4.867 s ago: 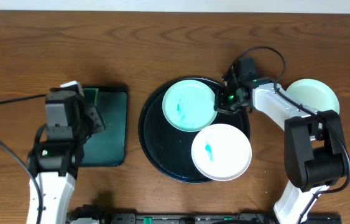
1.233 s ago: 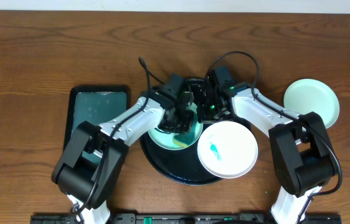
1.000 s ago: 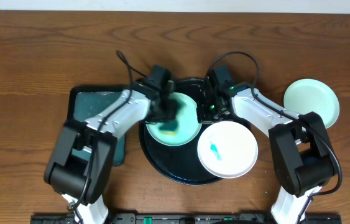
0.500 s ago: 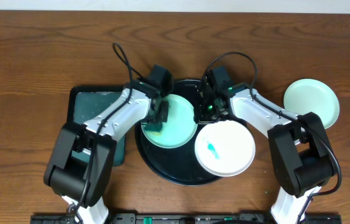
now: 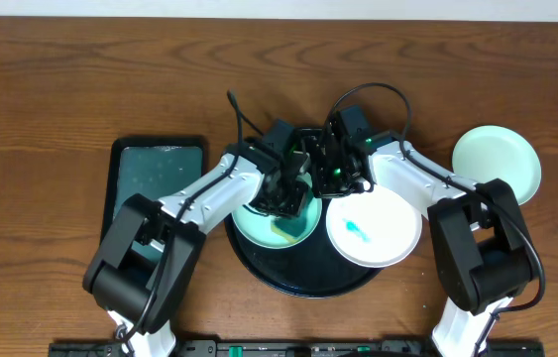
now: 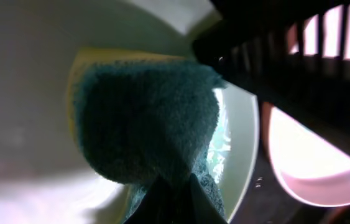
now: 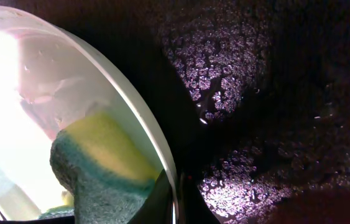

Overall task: Clean dirty plates on tray and stack at the side
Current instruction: 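Scrub the held pale green plate with the sponge in the left gripper, then return the sponge to the soapy tray with the left gripper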

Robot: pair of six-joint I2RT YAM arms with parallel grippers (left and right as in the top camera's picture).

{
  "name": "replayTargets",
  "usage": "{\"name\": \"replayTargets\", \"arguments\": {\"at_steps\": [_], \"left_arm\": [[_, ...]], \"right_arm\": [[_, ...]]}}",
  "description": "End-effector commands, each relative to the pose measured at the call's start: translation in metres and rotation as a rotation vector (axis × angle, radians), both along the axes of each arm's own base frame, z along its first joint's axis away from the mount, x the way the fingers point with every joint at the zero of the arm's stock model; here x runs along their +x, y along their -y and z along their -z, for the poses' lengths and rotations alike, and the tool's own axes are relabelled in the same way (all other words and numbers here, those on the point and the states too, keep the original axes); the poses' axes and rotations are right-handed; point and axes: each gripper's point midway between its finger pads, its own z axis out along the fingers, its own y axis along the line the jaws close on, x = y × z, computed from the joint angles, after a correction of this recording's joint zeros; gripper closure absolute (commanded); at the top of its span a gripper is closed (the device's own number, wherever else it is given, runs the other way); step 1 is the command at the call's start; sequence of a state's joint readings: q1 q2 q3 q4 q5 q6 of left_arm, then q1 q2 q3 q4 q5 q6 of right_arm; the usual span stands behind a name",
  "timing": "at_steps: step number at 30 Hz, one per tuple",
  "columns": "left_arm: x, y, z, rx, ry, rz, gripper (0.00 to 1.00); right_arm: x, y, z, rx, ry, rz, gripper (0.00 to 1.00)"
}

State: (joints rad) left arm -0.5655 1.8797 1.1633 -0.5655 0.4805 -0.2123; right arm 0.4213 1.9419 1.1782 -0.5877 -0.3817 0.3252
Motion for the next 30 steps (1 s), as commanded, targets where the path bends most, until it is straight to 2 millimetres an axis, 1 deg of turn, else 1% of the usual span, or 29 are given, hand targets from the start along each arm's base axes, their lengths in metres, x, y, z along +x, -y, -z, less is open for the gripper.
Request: {"name": "replayTargets", "arguments": {"at_steps": [1,2,5,8,11,14,15,18,22,24,25,27,30], "left_arm": [[0.009,0.006,0.002,-0.072,-0.030,-0.050,0.93],[0.015,0.000,0.004,-0.052,-0.017,-0.082,0.93],[0.043,-0.032,0.010,0.027,0.031,-0.213,0.93],[0.062,-0.059,0.008,0.046,0.033,-0.323,0.93],[0.075,-0.078,-0.003,0.036,0.044,-0.394,0.93],[0.080,-0.090,-0.022,0.035,0.082,-0.426,0.93],[0.080,-0.095,-0.033,0.051,0.113,-0.433,0.93],[0.073,-0.106,-0.055,0.096,0.163,-0.447,0.93],[0.057,-0.136,-0.083,0.211,0.222,-0.488,0.93],[0.048,-0.157,-0.095,0.291,0.252,-0.527,0.93],[0.040,-0.182,-0.103,0.383,0.270,-0.582,0.93],[0.034,-0.204,-0.105,0.453,0.261,-0.629,0.93],[0.029,-0.226,-0.098,0.486,0.208,-0.678,0.93]], "right_arm": [[-0.005,0.002,0.003,-0.018,-0.016,0.000,0.99],[-0.005,0.002,0.003,-0.018,-0.016,0.000,0.99],[-0.006,0.003,0.004,-0.022,-0.023,0.000,0.99],[-0.008,0.003,0.004,-0.025,-0.030,0.000,0.99],[-0.008,0.004,0.004,-0.026,-0.032,0.000,0.99],[-0.008,0.003,0.004,-0.024,-0.028,0.000,0.99],[-0.007,0.003,0.004,-0.023,-0.025,0.000,0.99],[-0.006,0.003,0.004,-0.022,-0.023,0.000,0.99],[-0.006,0.003,0.004,-0.022,-0.022,0.000,0.99],[-0.006,0.003,0.003,-0.021,-0.021,0.000,0.99],[-0.005,0.002,0.003,-0.020,-0.017,0.000,0.99],[-0.004,0.002,0.003,-0.017,-0.012,0.000,0.99],[-0.002,0.001,0.003,-0.014,-0.006,0.000,0.99]]}}
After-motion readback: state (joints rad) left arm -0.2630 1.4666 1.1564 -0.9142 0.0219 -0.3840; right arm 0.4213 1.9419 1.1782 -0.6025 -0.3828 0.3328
